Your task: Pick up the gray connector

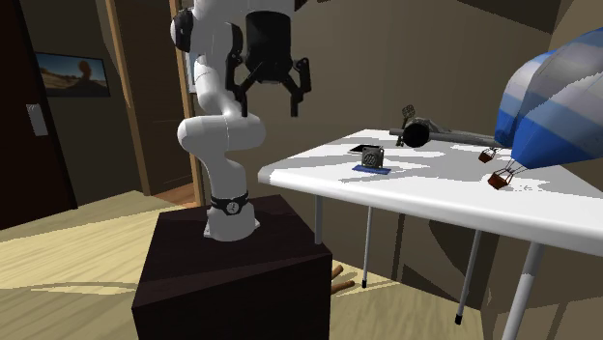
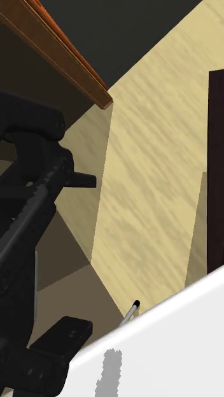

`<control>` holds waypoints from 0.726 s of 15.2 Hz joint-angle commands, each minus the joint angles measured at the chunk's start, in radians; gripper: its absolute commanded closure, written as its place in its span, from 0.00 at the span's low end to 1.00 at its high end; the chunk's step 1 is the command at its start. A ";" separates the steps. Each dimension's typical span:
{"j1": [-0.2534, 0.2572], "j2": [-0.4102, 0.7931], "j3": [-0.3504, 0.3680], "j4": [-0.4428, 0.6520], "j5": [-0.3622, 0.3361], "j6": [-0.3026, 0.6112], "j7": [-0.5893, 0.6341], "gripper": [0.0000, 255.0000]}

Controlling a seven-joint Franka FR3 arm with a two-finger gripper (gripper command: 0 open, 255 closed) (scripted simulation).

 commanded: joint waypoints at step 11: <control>0.117 0.143 0.229 0.026 0.146 0.119 0.207 0.00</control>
